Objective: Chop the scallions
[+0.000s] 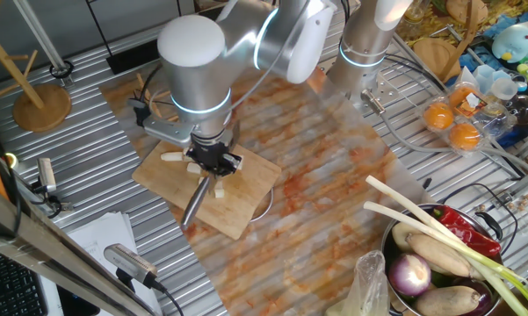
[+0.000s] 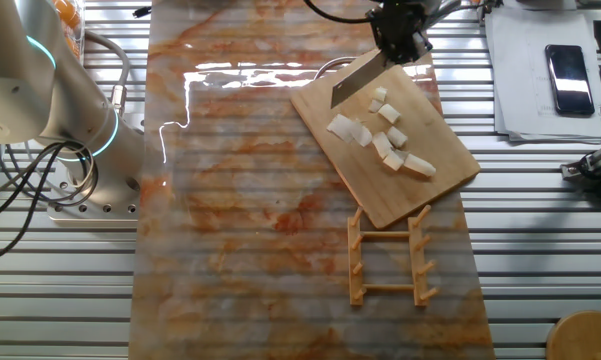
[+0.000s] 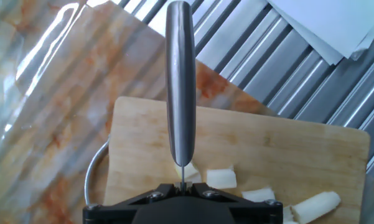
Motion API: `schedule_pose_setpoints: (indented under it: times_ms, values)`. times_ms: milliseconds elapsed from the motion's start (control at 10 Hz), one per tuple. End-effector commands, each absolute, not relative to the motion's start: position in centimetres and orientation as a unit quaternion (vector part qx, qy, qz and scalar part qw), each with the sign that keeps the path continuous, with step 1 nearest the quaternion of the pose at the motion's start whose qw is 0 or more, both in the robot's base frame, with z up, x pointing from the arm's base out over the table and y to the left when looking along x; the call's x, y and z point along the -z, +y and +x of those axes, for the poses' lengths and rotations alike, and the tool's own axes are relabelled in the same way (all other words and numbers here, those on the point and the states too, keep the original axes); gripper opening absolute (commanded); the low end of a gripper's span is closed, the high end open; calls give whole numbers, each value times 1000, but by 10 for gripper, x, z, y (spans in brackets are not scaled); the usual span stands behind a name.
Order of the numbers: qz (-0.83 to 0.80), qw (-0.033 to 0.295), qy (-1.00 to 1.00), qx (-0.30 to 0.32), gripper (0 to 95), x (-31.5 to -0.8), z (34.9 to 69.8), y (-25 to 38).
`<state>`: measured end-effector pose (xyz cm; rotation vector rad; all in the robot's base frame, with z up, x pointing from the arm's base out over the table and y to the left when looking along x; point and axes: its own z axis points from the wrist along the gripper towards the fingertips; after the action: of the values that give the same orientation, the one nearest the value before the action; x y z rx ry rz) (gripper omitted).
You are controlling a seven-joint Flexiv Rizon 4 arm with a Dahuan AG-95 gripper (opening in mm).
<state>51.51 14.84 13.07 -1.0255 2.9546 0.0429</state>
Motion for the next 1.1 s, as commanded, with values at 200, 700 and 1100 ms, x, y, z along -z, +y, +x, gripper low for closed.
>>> schedule_pose_setpoints:
  times_ms: [200,700,1100]
  values:
    - [-316,11,949,-23,0,-129,516,153]
    - [-288,15,958,-16,0,-138,500,194]
    - [-223,18,974,25,0,-138,506,173]
